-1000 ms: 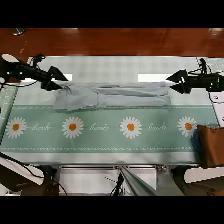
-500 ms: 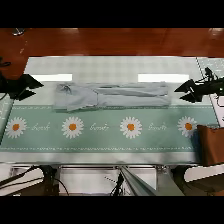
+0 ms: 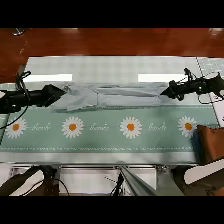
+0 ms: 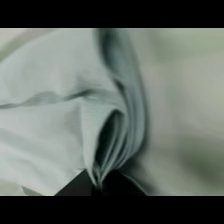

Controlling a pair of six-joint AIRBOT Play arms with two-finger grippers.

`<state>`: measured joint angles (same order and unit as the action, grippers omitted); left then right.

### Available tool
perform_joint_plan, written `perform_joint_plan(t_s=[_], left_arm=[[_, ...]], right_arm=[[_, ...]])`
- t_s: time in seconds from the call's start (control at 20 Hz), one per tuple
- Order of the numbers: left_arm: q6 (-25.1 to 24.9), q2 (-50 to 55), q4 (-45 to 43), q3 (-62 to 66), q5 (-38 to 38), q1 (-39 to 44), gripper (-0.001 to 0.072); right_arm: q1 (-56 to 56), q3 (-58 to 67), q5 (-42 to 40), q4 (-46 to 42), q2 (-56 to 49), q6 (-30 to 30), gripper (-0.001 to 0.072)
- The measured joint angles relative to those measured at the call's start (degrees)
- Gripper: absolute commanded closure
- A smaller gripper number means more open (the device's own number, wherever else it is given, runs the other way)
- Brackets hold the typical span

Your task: Fold the shirts.

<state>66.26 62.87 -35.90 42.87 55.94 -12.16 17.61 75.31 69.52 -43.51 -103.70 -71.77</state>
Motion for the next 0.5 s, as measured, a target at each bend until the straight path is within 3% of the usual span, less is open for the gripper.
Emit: perform_joint_plan(t_s=[0.3,0.5], left_arm=[[-1.25,3.17,1.49,2.25,0.35,7.80,0.0688],[4.48,9.94,-2.10,9.22,-5.07,18.16,0.0688]], right_arm=[[1.60,1.95,6.38,-4.50,9.38,0.87,0.0683],[1.88,-1.86,8.24,-11.69,24.04,1.27,0.0683]])
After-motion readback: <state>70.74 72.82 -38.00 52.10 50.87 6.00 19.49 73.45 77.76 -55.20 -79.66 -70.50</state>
